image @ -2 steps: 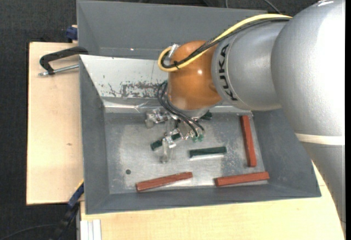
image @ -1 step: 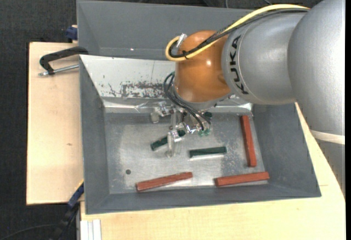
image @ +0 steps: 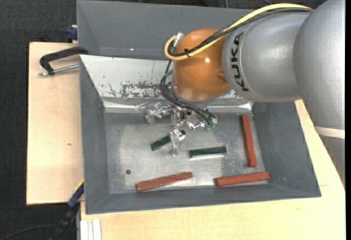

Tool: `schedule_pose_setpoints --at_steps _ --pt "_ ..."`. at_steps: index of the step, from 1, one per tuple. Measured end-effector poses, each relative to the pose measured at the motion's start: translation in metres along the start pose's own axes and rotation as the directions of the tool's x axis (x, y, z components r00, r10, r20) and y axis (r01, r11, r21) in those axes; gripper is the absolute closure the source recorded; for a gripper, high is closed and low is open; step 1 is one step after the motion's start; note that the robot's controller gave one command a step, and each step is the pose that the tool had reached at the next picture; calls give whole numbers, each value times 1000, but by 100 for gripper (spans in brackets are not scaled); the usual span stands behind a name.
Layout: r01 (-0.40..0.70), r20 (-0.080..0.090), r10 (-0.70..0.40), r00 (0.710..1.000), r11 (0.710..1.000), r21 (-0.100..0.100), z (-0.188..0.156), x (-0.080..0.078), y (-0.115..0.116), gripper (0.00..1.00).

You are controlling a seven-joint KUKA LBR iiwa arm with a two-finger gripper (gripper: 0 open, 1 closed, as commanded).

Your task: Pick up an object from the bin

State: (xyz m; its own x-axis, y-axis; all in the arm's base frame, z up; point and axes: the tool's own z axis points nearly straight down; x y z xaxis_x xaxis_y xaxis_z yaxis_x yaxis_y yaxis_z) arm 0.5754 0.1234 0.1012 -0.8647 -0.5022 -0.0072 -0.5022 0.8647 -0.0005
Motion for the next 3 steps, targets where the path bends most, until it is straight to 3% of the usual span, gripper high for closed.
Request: schedule_pose_setpoints --at_steps 1,2,3 --pt "179 -7 -179 984 984 -3 31 7 -1 0" --pt "177 -4 -177 984 984 -3 30 6 -1 0" --pt "177 -5 -177 984 984 -3 30 6 -1 100"
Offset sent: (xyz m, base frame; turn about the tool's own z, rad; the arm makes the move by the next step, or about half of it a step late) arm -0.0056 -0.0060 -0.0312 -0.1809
